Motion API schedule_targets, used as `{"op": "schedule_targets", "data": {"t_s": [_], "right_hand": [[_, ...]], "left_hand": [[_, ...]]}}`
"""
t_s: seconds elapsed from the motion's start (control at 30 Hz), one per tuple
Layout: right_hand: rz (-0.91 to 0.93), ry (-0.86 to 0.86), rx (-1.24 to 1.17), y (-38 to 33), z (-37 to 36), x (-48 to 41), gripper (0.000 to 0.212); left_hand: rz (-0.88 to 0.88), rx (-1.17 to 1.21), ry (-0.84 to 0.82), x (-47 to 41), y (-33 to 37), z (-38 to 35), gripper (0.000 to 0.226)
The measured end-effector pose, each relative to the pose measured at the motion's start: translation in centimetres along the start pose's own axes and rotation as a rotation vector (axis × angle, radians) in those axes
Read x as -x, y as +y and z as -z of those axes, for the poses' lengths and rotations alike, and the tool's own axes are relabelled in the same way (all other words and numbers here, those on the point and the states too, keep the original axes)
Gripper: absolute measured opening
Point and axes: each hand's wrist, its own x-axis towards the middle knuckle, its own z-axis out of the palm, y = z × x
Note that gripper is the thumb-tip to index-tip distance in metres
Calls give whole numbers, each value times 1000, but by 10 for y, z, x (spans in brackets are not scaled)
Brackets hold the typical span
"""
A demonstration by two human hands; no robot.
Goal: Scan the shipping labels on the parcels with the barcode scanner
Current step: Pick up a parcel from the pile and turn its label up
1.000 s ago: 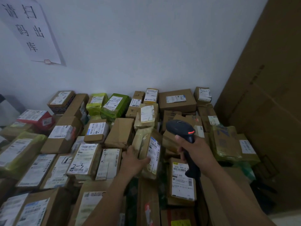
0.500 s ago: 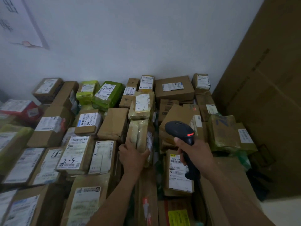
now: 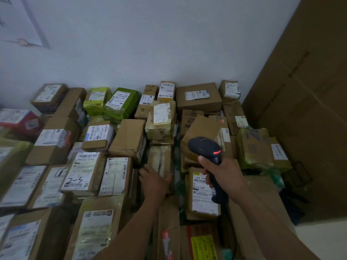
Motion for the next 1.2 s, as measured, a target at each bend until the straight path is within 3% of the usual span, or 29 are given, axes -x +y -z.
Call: {"op": "schedule_targets", "data": {"t_s": [0.17,0.33,0.4,0.57,0.7,1.0,1.2], "right_hand": [[-17,70,-1,8,8,-5,35],[-34,181,-121,12,17,-9,36],[-54,219,-172,10,20,-11,35],[-69,270,-242,2,24,-12,39],[-73,274,-264,-1,24,-13,36],[-27,178,-222,-12,1,-27,30],[40,146,-136,-39,-10,-61,37]], "left_hand": [[-11,113,-54,-5,8,-11,99],[-281,336,381,15,42,16,65],[-411,358,419,25,67,35,73],[-518,20,144,26,116,47,118],[-436,70,32,21,118,42,122],[-149,262,186,23,41,53,123],[-63,182,13,23,10,39,125]]}}
